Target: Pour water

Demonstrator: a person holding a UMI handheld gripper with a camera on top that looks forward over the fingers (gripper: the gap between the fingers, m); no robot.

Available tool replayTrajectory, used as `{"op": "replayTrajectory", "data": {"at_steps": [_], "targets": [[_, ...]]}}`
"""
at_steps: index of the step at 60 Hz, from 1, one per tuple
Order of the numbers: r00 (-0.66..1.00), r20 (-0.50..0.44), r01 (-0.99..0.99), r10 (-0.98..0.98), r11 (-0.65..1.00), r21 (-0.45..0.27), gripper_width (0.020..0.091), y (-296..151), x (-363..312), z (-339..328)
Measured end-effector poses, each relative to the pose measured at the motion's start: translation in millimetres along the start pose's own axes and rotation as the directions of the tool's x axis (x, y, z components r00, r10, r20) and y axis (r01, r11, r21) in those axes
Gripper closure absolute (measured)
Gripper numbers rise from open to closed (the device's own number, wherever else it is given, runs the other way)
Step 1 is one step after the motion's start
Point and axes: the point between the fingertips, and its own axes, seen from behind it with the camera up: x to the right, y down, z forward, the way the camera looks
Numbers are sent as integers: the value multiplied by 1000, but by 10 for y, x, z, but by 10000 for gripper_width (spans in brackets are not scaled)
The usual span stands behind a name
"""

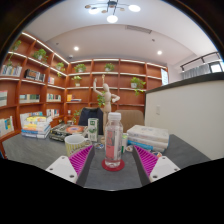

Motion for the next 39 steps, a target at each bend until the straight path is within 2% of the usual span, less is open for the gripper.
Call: {"op": "replayTrajectory", "data": {"at_steps": [8,16,27,39], "targets": [[999,-36,-27,28,1000,15,289,-84,-71,-329],[998,-5,-64,64,997,36,290,-144,-202,-516],[997,15,-76,76,997,14,302,-76,-266,-564],[995,22,-102,101,994,28,304,-138,-330,-539]]}}
